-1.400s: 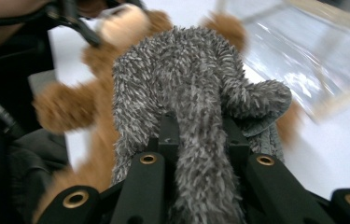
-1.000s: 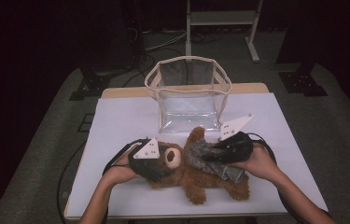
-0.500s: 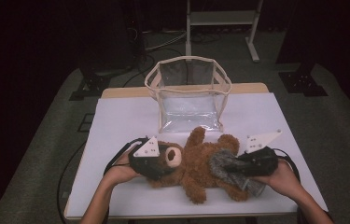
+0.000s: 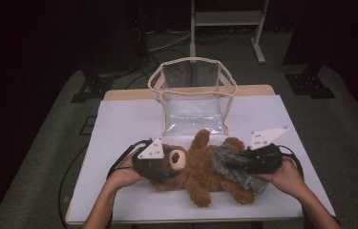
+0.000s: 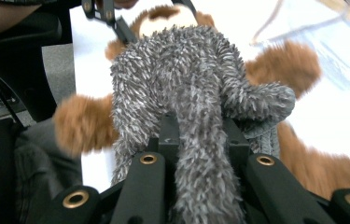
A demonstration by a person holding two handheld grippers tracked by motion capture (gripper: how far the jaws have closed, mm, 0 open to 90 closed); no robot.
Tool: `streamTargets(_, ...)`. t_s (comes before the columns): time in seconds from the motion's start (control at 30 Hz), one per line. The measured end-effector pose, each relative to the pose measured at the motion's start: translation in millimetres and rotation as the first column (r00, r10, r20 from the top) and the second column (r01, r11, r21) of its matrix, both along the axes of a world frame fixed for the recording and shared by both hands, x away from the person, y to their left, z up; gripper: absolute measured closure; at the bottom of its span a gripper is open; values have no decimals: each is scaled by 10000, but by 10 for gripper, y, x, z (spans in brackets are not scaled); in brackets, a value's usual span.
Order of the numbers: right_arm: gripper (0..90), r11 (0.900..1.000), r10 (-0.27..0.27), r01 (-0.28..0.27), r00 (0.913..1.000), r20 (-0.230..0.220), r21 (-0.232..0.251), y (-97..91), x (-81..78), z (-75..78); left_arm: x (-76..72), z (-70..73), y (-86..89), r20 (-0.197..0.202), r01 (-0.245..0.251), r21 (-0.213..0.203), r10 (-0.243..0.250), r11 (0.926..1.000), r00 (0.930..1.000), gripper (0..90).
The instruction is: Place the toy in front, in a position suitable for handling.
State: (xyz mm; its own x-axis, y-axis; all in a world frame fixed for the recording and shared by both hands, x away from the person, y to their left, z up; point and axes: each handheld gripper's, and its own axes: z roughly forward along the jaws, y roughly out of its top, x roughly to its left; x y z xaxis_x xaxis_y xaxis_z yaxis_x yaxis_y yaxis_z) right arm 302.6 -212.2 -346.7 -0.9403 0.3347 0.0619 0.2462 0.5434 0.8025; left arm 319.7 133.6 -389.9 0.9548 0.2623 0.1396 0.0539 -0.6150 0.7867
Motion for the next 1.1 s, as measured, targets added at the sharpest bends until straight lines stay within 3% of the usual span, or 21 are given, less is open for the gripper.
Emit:
streamTargets(0.13, 746, 9989, 470, -470, 9988, 99, -31, 276, 94, -1, -11, -2, 11, 58, 23, 13, -23, 10000, 10000, 230)
streamTargets(0.23, 747, 9973, 657, -649, 9976, 233, -330, 393, 110, -64, -2, 9, 39, 96, 95, 45, -95, 9999, 9999, 229)
streamTargets(0.4, 747, 9985, 475, -470, 9987, 173, -266, 302, 103, -110, -12, 72, 93, 182, 63, -104, -61, 9999, 9998, 242)
streamTargets(0.5, 747, 9997, 145, -146, 9999, -35, -218, 165, 100, -120, -3, 85, 98, -46, -252, -160, 252, 9996, 9997, 322)
streamTargets(0.63, 747, 9995, 94, -92, 9999, 39, -313, 172, 82, -73, 30, 54, 63, -221, -483, -292, 477, 9984, 9986, 343)
streamTargets(0.77, 747, 9970, 648, -639, 9977, 202, -448, 361, 71, 15, 34, 51, 36, -168, -542, -314, 537, 9980, 9984, 346)
streamTargets(0.8, 746, 9927, 1054, -1036, 9941, 249, -622, 517, 59, 31, 36, 51, 37, -167, -545, -322, 540, 9980, 9984, 346)
streamTargets(0.83, 746, 9927, 1054, -1036, 9941, 249, -622, 517, 59, 31, 36, 51, 37, -167, -545, -322, 540, 9980, 9984, 346)
streamTargets(0.93, 746, 9789, 1750, -1724, 9845, 143, -1097, 804, 23, -57, 43, 43, 46, -196, -623, -413, 615, 9972, 9979, 346)
streamTargets(1.0, 746, 9740, 1931, -1911, 9812, 53, -1214, 861, -3, -120, 43, 51, 57, -227, -649, -342, 641, 9973, 9977, 348)
streamTargets(1.1, 746, 9745, 1916, -1916, 9814, -114, -1164, 819, -74, -198, 43, 59, 66, -252, -638, -341, 629, 9974, 9977, 350)
